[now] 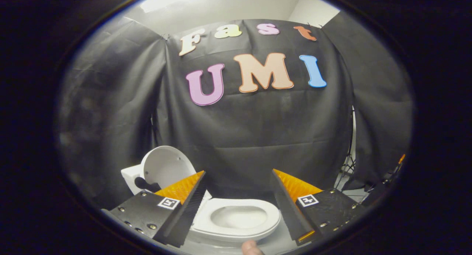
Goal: Open the toilet lid.
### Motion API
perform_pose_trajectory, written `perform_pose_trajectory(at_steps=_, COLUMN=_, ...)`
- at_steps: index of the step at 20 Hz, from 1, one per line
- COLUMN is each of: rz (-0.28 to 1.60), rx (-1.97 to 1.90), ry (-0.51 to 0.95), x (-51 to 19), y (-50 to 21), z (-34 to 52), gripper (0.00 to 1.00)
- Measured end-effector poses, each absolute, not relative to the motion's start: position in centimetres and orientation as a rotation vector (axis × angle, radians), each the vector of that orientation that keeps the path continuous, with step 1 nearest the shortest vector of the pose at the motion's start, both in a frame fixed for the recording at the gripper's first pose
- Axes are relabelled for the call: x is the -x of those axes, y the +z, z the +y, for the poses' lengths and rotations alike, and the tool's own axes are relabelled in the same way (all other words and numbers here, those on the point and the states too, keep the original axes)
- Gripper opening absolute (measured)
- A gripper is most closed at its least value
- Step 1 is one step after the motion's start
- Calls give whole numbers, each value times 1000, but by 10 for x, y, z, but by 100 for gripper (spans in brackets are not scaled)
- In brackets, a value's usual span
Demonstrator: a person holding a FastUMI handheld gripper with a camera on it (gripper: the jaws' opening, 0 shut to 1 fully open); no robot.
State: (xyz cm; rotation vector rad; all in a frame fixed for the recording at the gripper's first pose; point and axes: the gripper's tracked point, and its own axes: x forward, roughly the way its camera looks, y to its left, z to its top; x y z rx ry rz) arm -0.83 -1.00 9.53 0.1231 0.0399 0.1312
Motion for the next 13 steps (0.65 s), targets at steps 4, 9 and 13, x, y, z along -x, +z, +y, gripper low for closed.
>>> perform_pose_trajectory(at_steps=4, rz=39, rx=-90, ry=140, x=9, y=94, z=-4, gripper=100)
perform_pose_trajectory(at_steps=9, rz=50, rx=-78, ry=158, x=7, y=90, z=8, gripper=100)
perform_pose_trajectory(at_steps=13, rz=47, rx=-68, ry=156, x=7, y=92, z=8, gripper=100)
